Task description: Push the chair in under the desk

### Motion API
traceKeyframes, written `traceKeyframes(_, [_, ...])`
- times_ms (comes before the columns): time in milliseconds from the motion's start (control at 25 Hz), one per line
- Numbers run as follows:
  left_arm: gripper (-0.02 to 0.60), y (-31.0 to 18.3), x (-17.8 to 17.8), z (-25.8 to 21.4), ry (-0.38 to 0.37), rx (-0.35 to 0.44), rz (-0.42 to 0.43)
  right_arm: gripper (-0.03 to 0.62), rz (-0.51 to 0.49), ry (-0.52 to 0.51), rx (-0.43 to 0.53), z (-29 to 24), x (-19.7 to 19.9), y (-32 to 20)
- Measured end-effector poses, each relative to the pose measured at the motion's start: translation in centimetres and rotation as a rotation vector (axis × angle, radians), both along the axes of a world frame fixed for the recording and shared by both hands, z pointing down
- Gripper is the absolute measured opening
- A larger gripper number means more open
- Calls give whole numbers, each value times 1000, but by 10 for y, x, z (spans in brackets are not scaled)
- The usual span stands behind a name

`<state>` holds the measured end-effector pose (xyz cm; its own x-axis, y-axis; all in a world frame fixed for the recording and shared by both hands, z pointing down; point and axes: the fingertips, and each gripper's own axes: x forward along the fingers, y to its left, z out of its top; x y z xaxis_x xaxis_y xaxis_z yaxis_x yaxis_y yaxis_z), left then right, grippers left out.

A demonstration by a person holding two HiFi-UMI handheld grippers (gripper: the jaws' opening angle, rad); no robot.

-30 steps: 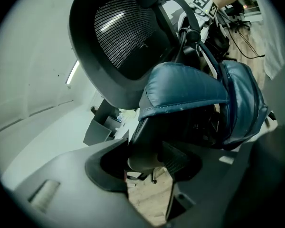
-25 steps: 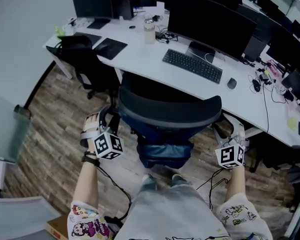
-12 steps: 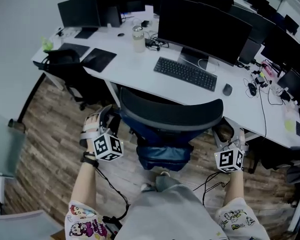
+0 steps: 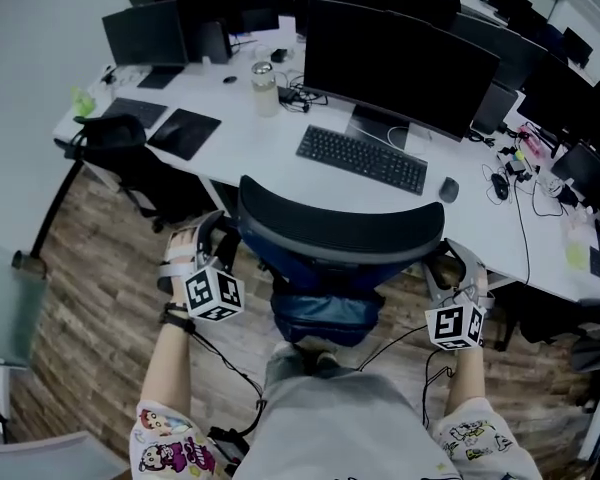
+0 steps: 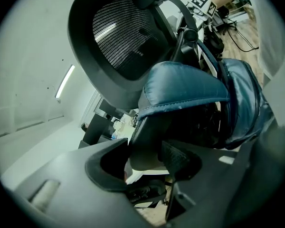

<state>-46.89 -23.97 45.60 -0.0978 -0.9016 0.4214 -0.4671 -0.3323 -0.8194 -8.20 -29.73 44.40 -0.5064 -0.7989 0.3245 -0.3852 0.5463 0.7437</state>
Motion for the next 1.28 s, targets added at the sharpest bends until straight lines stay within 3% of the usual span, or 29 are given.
traceKeyframes(520, [230, -55, -12, -1, -9, -12, 95, 229, 123, -8, -8, -1, -8, -12])
traceKeyframes(1280, [230, -102, -26, -2, -26, -8, 167, 232, 210, -34, 9, -2, -22, -14])
